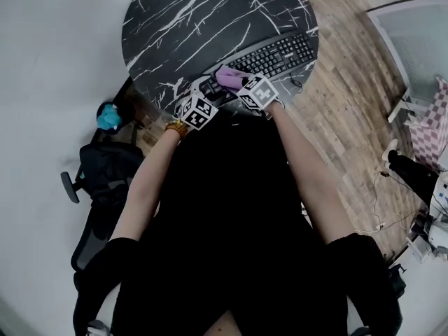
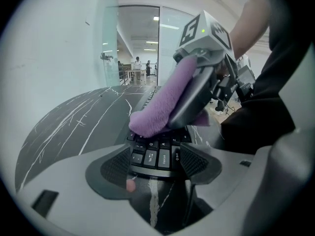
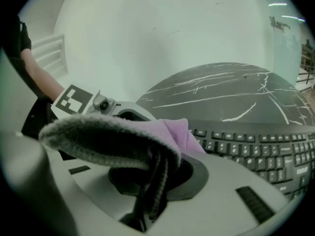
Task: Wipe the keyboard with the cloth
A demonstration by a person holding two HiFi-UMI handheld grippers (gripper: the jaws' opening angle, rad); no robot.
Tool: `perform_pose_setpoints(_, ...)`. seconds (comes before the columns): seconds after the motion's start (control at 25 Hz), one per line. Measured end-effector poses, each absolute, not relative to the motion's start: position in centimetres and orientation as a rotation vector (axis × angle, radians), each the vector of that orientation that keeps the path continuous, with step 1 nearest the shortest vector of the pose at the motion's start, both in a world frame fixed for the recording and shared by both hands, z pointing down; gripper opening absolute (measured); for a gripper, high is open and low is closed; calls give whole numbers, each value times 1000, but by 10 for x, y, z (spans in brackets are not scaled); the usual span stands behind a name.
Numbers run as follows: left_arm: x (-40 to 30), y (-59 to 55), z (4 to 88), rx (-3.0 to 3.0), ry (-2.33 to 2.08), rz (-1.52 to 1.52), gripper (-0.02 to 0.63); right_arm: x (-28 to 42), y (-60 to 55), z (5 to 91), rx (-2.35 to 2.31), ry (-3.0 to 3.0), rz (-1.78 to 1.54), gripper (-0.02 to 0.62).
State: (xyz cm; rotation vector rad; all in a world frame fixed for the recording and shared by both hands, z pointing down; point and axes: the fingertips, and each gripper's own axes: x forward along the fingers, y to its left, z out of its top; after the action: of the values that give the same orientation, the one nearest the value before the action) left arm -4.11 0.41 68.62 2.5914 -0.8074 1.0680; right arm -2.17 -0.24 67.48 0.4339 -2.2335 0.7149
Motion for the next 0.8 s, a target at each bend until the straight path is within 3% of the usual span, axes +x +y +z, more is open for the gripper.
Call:
perform_pose_setpoints(0.48,-42,-5,677,2554,-762,1114,302,85,-118,527,1166,-2554,791,76)
perform_pose_setpoints(0.72,-40,-66,575,2697,-1064,850,301,96,-129,442,1289,-2686,523,83)
perform_pose_setpoints(0.8,-46,-88,526,2722,-1264,717,272,92,-127,417,1319,-2712,420,83)
